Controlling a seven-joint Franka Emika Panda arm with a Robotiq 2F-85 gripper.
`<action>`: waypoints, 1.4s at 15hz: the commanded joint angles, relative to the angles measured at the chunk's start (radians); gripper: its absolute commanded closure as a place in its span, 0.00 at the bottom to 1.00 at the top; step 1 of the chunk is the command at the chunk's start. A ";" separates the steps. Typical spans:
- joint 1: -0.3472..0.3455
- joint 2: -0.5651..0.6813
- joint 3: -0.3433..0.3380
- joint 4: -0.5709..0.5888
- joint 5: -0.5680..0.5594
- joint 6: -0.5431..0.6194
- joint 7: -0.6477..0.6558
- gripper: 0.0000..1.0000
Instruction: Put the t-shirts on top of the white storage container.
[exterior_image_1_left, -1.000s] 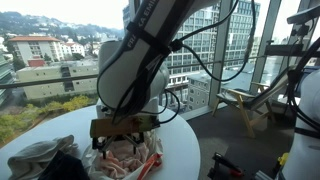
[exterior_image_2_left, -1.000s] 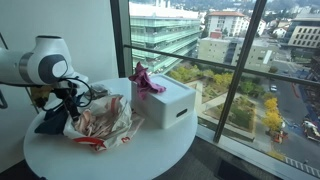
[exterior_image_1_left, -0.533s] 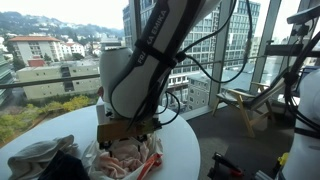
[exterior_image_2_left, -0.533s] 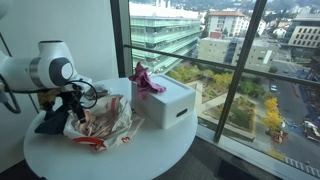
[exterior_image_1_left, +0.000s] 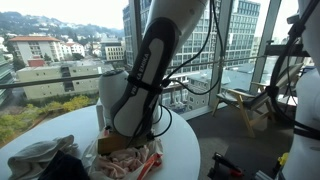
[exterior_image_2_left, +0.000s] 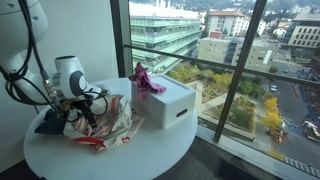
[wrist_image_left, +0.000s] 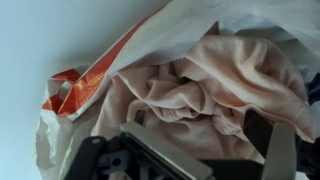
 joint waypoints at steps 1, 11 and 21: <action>0.081 0.103 -0.076 0.081 -0.003 0.048 0.022 0.00; 0.135 0.139 -0.100 0.101 0.089 0.032 -0.023 0.72; 0.077 -0.022 -0.066 0.078 0.202 -0.169 -0.108 0.95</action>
